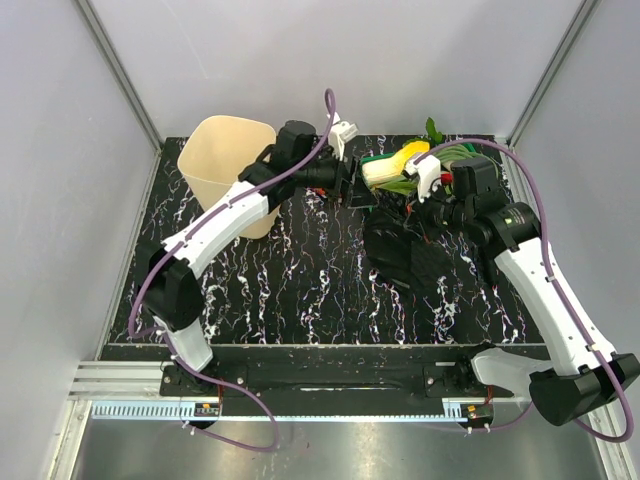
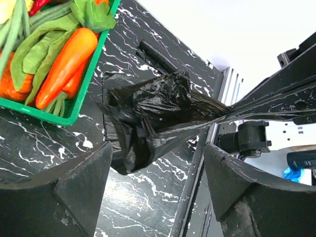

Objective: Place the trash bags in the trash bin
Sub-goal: Unfold the trash bag at the center of the board.

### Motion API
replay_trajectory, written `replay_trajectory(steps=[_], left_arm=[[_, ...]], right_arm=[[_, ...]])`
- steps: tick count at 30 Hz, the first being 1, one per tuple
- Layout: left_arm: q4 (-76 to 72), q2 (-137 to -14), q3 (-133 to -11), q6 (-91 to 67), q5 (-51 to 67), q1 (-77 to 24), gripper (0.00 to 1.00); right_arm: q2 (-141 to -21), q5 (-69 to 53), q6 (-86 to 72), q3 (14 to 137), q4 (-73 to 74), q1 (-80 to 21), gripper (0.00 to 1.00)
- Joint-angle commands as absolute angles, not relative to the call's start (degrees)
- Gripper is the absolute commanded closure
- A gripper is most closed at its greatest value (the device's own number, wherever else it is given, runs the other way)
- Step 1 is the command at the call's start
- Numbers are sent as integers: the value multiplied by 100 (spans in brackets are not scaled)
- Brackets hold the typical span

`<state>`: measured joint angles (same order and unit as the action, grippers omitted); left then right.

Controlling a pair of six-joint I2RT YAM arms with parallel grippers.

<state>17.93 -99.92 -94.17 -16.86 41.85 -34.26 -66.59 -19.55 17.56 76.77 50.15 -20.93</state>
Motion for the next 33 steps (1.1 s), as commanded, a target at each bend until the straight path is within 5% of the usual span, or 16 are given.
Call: replay_trajectory(steps=[1,20,25,28,30,33], left_arm=[[1941,-9984,-9791,-1855,3797,-3673,23],[2593,-10758,-10529,-1898,3384,-3946,51],[2628,-10810,-10643,-1898,3419,-4017,74],[2628,-10863,-10757,-1890,3559,-4017,97],[2654,-10881,-10810,-1820,3586,-4017,100],[2768,-10881,-10889,-1530,3717,-4017,100]], right_arm=[[-6521,-1978,1670,7673,4562,-2083,100],[-6478,-2092,1503,7436,4377,-2083,100],[-6486,-2180,1442,7392,4333,-2092,100],[-6486,-2215,1433,7365,4307,-2083,100],[-6460,-2232,1433,7322,4315,-2083,99],[-6442,-2268,1459,7321,4403,-2092,81]])
